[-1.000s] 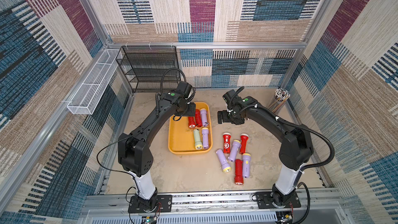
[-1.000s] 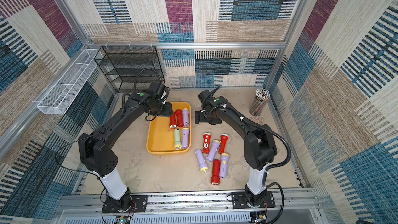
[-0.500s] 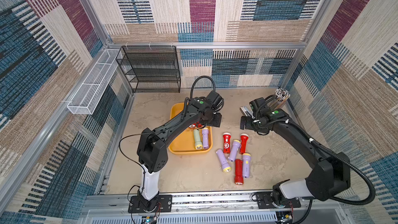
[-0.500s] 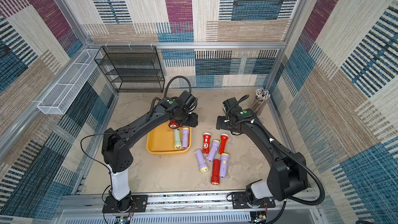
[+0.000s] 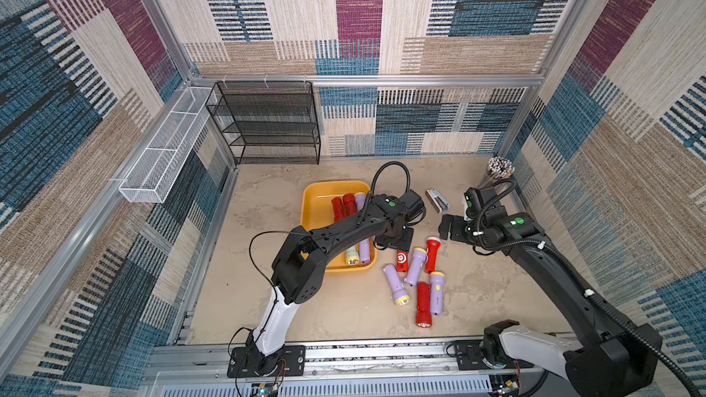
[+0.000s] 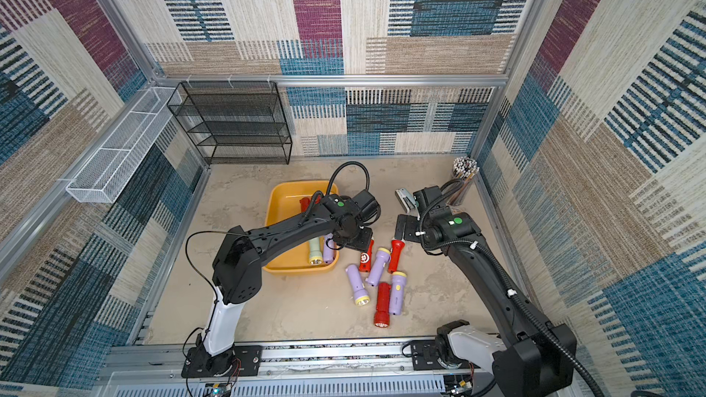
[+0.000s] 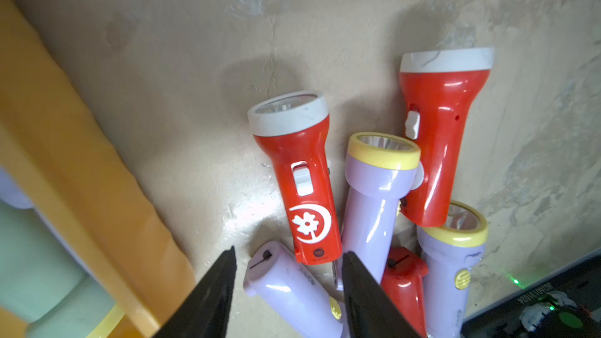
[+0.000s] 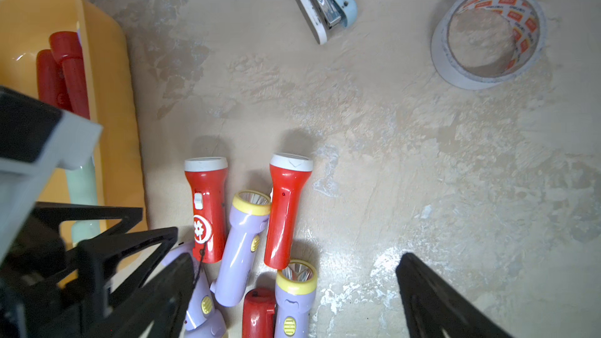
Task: Put the flashlights into the storage boxes
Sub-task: Pick up the flashlight from the center of the board.
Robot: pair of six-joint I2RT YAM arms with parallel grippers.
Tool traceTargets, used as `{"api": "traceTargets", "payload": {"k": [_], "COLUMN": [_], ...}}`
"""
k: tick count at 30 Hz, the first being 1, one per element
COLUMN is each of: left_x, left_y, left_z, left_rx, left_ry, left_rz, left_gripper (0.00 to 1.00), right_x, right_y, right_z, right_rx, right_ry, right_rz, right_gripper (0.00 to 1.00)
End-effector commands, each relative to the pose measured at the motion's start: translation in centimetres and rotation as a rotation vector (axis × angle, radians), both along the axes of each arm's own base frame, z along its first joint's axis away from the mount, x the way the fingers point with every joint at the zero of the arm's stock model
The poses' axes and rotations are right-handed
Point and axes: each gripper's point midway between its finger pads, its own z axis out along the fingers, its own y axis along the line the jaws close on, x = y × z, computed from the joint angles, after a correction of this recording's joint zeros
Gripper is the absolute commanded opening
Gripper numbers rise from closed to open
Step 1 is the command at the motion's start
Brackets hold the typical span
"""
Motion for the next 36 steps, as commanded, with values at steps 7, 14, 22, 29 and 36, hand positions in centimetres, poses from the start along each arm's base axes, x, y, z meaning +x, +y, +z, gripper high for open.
{"api": "traceTargets", "payload": {"k": [7, 14, 22, 29, 36], "left_x": [-0.8, -0.9, -0.7, -0.6, -0.5], "left_y": [0.0, -0.2, -1.3, -1.7, -1.9], "left_z": [-2.0, -3.1, -4.3, -4.9, -5.4], "left_rx": [0.023, 0.023, 0.007, 0.007, 0.020], "left_ry": [0.043, 0.059, 0.077, 0.088, 0.097], "left_rz": [0.032, 0.034, 0.032, 0.018, -0.005], "left_gripper": [0.52, 0.49, 0.48, 0.38, 0.32], "right_x": [-1.3, -1.2, -1.3, -1.4, -1.5], "right_y": [0.5, 0.6, 0.1, 0.3, 1.3], "right_z": [0.5, 1.0, 1.3, 1.3, 1.7], "right_rx": [0.042, 0.047, 0.020, 0.033, 0.078], "right_ry": [-0.015, -0.030, -0.026, -0.023, -0.043], "right_rz": [0.041, 0.042, 0.041, 0.051, 0.097], "right_gripper": [1.00, 1.00, 1.00, 1.00, 1.00]}}
